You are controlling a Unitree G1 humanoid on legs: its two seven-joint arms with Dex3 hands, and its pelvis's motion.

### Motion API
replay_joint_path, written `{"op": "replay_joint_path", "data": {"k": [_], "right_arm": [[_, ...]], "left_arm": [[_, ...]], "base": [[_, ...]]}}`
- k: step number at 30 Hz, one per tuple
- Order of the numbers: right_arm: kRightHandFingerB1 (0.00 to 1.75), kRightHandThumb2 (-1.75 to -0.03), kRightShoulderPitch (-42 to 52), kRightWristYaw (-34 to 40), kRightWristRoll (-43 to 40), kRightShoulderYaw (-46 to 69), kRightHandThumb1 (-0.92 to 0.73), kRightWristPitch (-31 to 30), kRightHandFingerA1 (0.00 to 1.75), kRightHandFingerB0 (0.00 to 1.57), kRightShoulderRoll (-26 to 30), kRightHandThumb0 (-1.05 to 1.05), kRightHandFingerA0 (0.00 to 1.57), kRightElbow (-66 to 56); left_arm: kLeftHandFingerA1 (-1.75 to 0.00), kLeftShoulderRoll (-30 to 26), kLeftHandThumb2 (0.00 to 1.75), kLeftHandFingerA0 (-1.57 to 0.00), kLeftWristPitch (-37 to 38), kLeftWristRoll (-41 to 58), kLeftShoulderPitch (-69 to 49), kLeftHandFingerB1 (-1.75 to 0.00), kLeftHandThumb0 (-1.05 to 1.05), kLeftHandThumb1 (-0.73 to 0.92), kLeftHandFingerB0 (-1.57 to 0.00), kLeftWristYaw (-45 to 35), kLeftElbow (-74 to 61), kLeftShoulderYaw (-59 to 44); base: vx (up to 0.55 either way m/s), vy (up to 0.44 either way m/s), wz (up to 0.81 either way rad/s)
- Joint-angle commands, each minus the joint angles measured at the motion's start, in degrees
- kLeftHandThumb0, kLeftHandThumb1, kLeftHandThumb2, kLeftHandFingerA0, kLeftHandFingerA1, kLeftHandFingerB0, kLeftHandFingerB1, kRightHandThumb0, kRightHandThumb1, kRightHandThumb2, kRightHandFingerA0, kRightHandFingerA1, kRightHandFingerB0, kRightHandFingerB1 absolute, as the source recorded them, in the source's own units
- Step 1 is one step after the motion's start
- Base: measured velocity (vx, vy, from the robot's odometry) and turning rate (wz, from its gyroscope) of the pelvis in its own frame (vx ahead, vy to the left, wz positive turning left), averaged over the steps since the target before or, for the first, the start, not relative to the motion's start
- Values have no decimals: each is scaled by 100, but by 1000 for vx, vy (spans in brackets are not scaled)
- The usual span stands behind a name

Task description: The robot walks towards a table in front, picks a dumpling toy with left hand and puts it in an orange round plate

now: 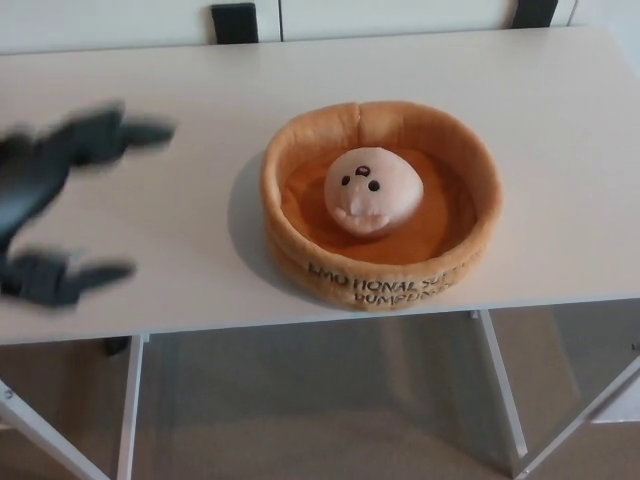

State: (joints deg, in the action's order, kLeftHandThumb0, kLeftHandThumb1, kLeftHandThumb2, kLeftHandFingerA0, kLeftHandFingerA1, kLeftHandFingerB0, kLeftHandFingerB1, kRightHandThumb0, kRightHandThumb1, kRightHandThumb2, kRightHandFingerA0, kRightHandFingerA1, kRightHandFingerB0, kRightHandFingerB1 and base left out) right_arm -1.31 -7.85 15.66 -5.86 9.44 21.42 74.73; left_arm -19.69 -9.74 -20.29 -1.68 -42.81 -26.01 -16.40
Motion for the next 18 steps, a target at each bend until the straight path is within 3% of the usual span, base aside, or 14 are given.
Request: {"op": "replay_joint_path", "data": {"k": [1,2,3,7,8,9,10,11,12,15,18], "right_arm": [[38,-58,177,-5,81,-51,-62,-93,48,47,366,-31,66,105],[38,-58,237,19,71,-49,-62,-75,48,47,355,-31,66,89],[48,-74,250,18,56,-34,-49,-83,55,41,347,-40,55,115],[48,-74,251,16,47,-31,-49,-88,55,41,344,-40,55,127],[38,-58,242,-14,13,-6,-61,-85,47,43,351,-32,60,94],[38,-58,231,-51,-28,24,-61,-80,47,43,360,-32,60,53],[48,-74,215,-19,-2,2,-48,-77,57,39,355,-41,59,62],[48,-74,198,31,42,-34,-48,-74,57,39,347,-41,59,83],[38,-57,189,3,18,-16,-59,-100,48,44,348,-34,62,68],[38,-58,100,-4,17,-19,-60,-154,47,46,331,-33,63,80],[38,-57,96,52,59,-55,-59,-124,47,46,314,-34,62,99]], "left_arm": [[-55,394,88,-22,4572,233,-6763,-52,6,36,-22,-264,-558,-2223],[-55,103,88,-22,4295,-650,-6681,-52,6,36,-22,348,-234,-1870],[-54,-283,55,-48,3860,-1375,-6388,-36,-8,48,-37,1078,331,-1389],[-54,-492,55,-48,3680,-1597,-6353,-36,-8,48,-37,1448,533,-1169],[-88,-760,56,-69,3066,-1776,-5899,-38,-5,56,-40,1480,948,-740],[-88,-1073,56,-69,2308,-2002,-5311,-38,-5,56,-40,1490,1466,-219],[-84,-1241,56,-72,1949,-2177,-4935,-38,-9,55,-42,1504,1816,127],[-84,-1382,56,-72,1684,-2334,-4608,-38,-9,55,-42,1523,2128,437],[-76,-1534,55,-75,1509,-2487,-4190,-39,-19,53,-43,1511,2586,825],[-66,-1693,57,-71,1152,-2633,-3485,-40,-24,56,-44,1465,3372,1429],[-56,-1926,57,-76,1127,-2752,-2992,-44,-30,58,-55,1352,4071,2002]], "base": [[0,0,0],[0,0,0],[0,0,0],[0,0,0],[0,0,0],[0,0,0],[0,0,0],[0,0,0],[0,0,0],[0,0,0],[0,0,0]]}}
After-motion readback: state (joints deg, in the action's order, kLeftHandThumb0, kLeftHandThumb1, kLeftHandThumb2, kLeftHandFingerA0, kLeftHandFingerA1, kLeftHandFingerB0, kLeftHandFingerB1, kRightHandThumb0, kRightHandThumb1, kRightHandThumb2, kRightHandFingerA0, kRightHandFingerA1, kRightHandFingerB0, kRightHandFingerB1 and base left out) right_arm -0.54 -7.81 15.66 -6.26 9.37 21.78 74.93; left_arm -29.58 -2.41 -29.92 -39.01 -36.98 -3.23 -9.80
